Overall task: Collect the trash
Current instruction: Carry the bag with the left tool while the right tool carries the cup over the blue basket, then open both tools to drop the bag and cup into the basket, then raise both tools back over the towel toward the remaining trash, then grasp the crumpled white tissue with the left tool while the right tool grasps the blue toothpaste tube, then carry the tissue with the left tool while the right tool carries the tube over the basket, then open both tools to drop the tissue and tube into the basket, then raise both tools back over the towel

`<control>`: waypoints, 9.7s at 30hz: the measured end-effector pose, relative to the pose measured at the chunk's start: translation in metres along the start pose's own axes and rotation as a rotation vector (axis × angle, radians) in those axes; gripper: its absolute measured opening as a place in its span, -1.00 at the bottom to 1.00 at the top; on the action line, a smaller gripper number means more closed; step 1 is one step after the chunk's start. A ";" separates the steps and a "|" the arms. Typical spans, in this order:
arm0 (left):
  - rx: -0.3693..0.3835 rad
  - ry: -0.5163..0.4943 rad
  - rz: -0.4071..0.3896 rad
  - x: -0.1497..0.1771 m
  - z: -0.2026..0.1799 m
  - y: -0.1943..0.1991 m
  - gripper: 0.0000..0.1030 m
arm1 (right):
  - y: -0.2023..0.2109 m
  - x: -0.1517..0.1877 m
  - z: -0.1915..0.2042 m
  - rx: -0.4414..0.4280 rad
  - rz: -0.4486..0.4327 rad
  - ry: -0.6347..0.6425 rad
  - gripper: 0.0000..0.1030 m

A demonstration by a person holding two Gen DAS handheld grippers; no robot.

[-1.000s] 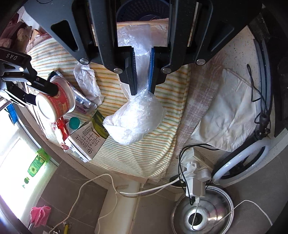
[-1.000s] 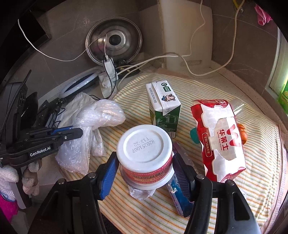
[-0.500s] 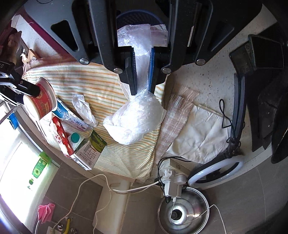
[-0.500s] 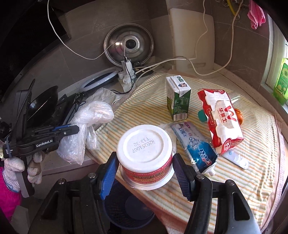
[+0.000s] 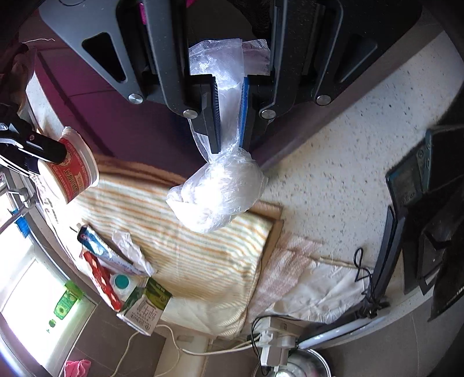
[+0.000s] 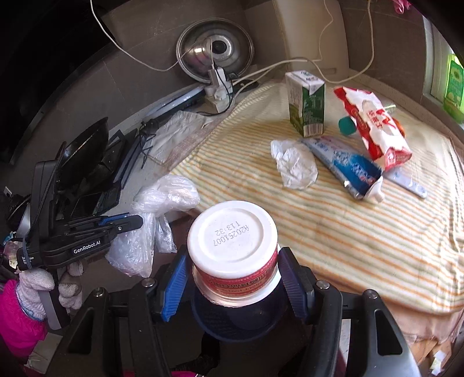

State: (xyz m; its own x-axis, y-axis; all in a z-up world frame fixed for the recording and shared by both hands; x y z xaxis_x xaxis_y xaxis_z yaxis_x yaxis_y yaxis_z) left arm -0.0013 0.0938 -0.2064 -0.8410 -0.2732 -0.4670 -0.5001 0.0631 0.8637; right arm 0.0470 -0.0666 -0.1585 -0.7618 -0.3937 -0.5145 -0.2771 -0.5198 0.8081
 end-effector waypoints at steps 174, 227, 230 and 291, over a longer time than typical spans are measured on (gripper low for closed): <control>0.079 -0.049 -0.056 -0.116 -0.076 -0.048 -0.96 | 0.010 -0.073 -0.142 0.115 -0.092 -0.093 -0.66; 0.066 0.028 0.244 0.098 -0.028 -0.112 -0.96 | -0.065 0.105 -0.034 0.098 0.213 -0.042 -0.66; 0.063 0.026 0.268 0.105 -0.031 -0.124 -0.96 | -0.076 0.110 -0.036 0.108 0.232 -0.040 -0.66; -0.017 -0.100 0.204 0.070 -0.027 -0.101 -0.13 | -0.055 0.067 -0.024 0.054 0.147 0.002 0.48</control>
State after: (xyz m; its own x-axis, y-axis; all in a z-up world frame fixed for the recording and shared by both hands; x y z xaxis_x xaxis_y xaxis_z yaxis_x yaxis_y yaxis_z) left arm -0.0043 0.0423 -0.3213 -0.9409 -0.1603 -0.2984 -0.3150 0.0905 0.9448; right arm 0.0255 -0.0831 -0.2442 -0.7955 -0.4635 -0.3903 -0.1941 -0.4153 0.8887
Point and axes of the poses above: each gripper's, at about its wrist camera, not at the fingertips, and y roughly against the way its jaws point, z to its left, x to its underside, the point moved 10 cm from there along -y, roughly the way its jaws point, and after that the axes turned 1 degree about -z, right-handed, at the moved point
